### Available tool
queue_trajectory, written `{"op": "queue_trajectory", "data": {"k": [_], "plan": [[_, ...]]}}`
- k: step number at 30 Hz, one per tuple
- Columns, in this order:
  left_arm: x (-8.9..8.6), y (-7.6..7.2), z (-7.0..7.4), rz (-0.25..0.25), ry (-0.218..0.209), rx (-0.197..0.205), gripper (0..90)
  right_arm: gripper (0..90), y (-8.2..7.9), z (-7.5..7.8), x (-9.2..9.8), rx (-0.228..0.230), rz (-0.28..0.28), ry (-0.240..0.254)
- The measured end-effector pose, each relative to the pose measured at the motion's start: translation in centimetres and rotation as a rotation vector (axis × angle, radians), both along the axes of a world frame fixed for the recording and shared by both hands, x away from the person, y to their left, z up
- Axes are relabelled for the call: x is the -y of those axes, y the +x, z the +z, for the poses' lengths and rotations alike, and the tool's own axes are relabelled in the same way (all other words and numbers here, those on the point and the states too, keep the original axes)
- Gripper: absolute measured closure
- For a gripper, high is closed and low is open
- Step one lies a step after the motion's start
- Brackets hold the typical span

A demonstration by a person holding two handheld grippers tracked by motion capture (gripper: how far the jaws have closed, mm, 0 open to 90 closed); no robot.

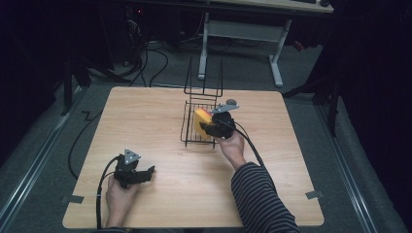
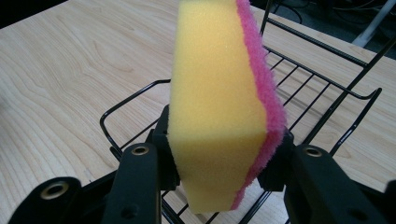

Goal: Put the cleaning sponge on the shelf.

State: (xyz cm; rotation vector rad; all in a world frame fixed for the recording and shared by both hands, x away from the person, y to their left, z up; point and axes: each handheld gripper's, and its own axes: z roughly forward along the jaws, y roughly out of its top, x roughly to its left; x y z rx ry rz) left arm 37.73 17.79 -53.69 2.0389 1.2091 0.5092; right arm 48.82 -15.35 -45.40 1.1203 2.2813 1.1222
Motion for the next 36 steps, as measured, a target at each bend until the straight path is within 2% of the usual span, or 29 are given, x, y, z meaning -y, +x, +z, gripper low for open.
{"op": "queue_trajectory", "data": {"k": [9,12,16,24,36], "plan": [[0.0,0.0,0.0,0.0,0.0,0.0,21.0,59.2,-0.1,0.1,-0.1,-0.009,-0.002,-0.009],[0.0,0.0,0.0,0.0,-0.001,0.0,21.0,53.1,0.0,0.0,0.0,-0.011,0.002,-0.006],[0.0,0.0,0.0,0.0,0.0,0.0,21.0,47.7,-0.1,-0.1,-0.2,0.0,-0.003,-0.032],[0.0,0.0,0.0,0.0,0.0,0.0,21.0,40.6,-0.1,0.0,-0.1,-0.013,-0.004,-0.004],[0.0,0.0,0.0,0.0,0.0,0.0,21.0,29.4,-0.5,0.2,1.3,-0.021,-0.024,0.06]]}}
